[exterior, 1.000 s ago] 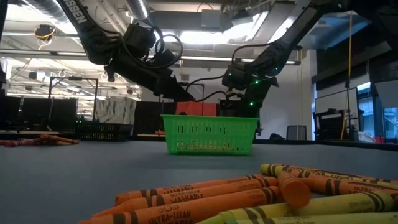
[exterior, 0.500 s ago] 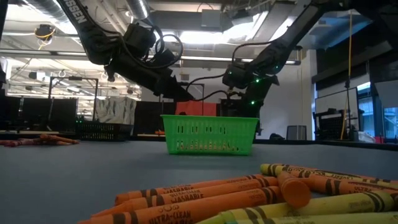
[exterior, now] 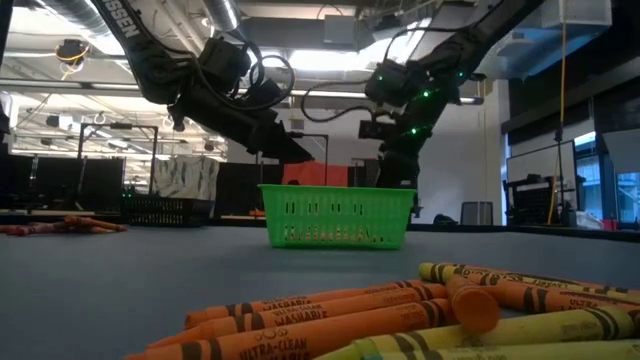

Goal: Sort crayons
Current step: Put the green crayon into the black bin

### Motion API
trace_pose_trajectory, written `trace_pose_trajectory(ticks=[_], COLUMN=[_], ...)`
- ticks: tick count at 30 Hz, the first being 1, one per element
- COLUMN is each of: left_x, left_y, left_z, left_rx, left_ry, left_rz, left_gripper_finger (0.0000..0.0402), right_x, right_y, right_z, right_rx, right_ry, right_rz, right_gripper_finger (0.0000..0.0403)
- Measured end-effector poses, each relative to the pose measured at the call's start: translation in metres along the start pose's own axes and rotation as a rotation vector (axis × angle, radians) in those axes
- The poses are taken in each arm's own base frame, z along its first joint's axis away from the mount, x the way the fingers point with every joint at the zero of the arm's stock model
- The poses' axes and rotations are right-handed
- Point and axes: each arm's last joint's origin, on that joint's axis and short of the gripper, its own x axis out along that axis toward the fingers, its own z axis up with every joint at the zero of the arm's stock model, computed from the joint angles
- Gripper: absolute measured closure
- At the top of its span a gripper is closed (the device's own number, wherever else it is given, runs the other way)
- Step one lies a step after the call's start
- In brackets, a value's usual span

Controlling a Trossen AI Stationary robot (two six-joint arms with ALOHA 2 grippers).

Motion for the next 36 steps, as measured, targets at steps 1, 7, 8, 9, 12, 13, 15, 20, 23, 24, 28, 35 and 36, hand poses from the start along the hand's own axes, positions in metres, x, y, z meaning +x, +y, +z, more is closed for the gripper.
trace_pose_trajectory(ticks=[1,7,8,9,12,13,15,20,23,24,28,35,36], left_x=[0.0,0.0,0.0,0.0,0.0,0.0,0.0,0.0,0.0,0.0,0.0,0.0,0.0], left_y=[0.0,0.0,0.0,0.0,0.0,0.0,0.0,0.0,0.0,0.0,0.0,0.0,0.0], left_z=[0.0,0.0,0.0,0.0,0.001,0.001,0.001,0.001,0.001,0.001,0.0,0.0,0.0], left_rx=[0.0,-0.001,-0.002,-0.001,-0.001,-0.001,-0.001,0.0,0.0,0.0,-0.001,-0.001,0.0], left_ry=[0.0,-0.001,-0.002,-0.004,-0.007,-0.008,-0.008,-0.008,-0.008,-0.008,-0.004,-0.001,-0.002], left_rz=[0.0,0.0,0.0,0.001,0.001,0.001,0.002,0.002,0.002,0.002,0.001,0.0,0.0], left_gripper_finger=[0.023,0.0229,0.0229,0.0229,0.0229,0.0229,0.0229,0.0229,0.0229,0.0229,0.0229,0.0229,0.0229], right_x=[0.002,0.016,0.019,0.023,0.035,0.038,0.04,0.041,0.041,0.041,0.049,0.063,0.063], right_y=[0.0,0.002,0.001,0.001,-0.004,-0.006,-0.009,-0.013,-0.014,-0.015,-0.013,-0.01,-0.01], right_z=[-0.002,-0.009,-0.011,-0.012,-0.02,-0.022,-0.024,-0.025,-0.024,-0.023,-0.026,-0.032,-0.032], right_rx=[0.018,0.063,0.071,0.081,0.118,0.125,0.142,0.153,0.155,0.155,0.16,0.143,0.14], right_ry=[0.008,0.031,0.037,0.039,0.072,0.082,0.072,0.051,0.031,0.022,0.033,0.08,0.082], right_rz=[0.005,0.078,0.09,0.095,0.09,0.097,0.124,0.156,0.156,0.157,0.162,0.136,0.136], right_gripper_finger=[0.0402,0.0361,0.0348,0.0335,0.0307,0.0303,0.0299,0.0297,0.0297,0.0297,0.0297,0.0307,0.0315])
